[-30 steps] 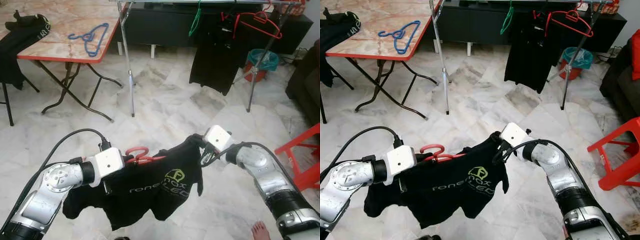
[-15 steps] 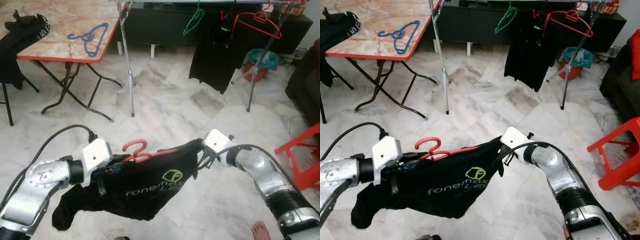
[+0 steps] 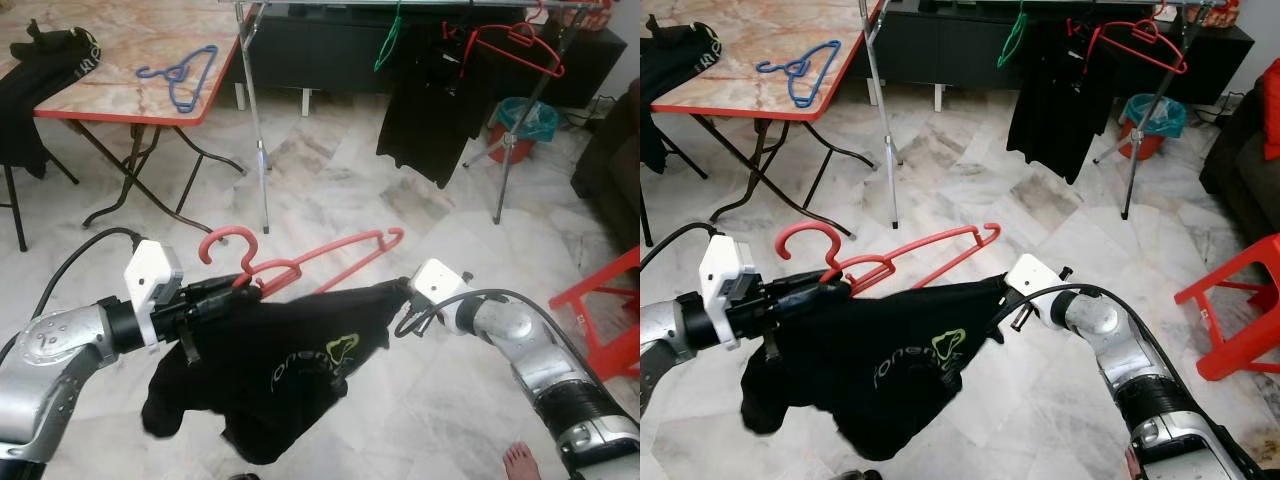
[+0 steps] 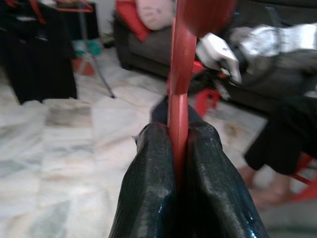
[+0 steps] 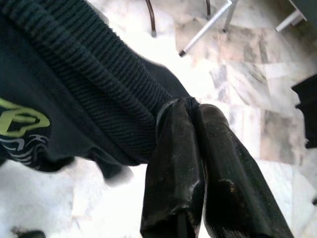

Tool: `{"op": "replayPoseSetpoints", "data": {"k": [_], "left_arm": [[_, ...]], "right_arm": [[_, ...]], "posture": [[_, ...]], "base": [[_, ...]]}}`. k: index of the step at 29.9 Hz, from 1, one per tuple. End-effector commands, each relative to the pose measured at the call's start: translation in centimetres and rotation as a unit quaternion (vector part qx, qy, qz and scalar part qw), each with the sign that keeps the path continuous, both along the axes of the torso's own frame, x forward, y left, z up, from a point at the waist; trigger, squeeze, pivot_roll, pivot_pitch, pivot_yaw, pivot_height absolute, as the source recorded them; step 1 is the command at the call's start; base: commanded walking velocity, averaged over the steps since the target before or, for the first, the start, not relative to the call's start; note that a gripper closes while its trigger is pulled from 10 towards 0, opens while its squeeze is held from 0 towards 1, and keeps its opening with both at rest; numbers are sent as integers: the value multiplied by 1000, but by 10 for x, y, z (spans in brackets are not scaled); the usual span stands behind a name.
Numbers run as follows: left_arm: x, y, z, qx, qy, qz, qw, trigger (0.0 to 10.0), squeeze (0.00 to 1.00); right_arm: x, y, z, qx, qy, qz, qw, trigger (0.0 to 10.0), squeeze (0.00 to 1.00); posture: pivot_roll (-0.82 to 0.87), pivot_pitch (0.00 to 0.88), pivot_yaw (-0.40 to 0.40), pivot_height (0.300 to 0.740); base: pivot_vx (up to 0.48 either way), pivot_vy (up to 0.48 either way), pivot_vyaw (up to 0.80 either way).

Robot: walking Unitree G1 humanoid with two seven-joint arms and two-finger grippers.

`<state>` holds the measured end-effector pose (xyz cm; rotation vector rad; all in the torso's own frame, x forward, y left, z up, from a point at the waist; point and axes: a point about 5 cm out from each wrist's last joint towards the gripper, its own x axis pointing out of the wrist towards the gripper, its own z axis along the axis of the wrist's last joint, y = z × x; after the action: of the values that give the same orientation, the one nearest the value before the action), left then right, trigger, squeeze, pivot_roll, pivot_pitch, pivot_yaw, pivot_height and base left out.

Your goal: Hang hanger

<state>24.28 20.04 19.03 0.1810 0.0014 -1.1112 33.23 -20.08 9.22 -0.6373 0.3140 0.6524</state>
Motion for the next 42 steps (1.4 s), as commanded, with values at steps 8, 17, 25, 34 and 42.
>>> {"op": "replayPoseSetpoints", "data": {"k": [8, 17, 25, 34, 42], "left_arm": [[22, 12, 22, -78, -77, 123, 986, 10000, 0], [36, -32, 24, -247, -54, 172, 952, 10000, 0], [38, -78, 29, -380, 0, 152, 912, 10000, 0], [55, -84, 29, -314, -68, 265, 909, 10000, 0], [62, -44, -28, -92, -95, 396, 908, 10000, 0]], "right_arm": [[-4, -19, -2, 23, 0, -51, 998, 10000, 0], [-11, 13, -11, 84, 2, 8, 996, 10000, 0], [-19, 29, -21, 108, 21, 39, 993, 10000, 0], [-19, 38, -22, 127, 8, 34, 991, 10000, 0], [-2, 27, -8, 176, -77, -100, 976, 10000, 0]], "posture": [[55, 98, -62, 740], [55, 106, -64, 740], [59, 105, -62, 740], [58, 106, -58, 740], [57, 108, -48, 740]], "base": [[0, 0, 0], [0, 0, 0], [0, 0, 0], [0, 0, 0], [0, 0, 0]]}}
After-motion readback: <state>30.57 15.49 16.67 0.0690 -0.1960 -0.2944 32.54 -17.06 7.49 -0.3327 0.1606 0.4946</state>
